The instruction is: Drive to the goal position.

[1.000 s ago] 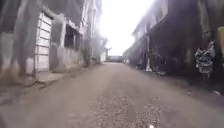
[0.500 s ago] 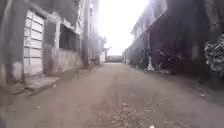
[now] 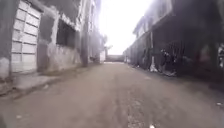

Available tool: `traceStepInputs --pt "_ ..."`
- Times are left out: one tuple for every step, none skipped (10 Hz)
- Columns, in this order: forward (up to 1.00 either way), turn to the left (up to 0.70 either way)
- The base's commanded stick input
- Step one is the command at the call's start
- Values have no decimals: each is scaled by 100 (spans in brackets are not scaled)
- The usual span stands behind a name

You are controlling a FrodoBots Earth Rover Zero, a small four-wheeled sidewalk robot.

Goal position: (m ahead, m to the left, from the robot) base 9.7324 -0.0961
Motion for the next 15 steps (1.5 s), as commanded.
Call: traceStepInputs --pt "70 0" --pt "70 0" --pt "70 0" --pt "70 0" --pt "70 0" --pt "70 0" --pt "70 0" --pt "70 0" --pt "70 0" --pt "70 0" --pt "70 0" --pt "70 0" --pt "70 0" --pt "70 0" --pt "70 0"
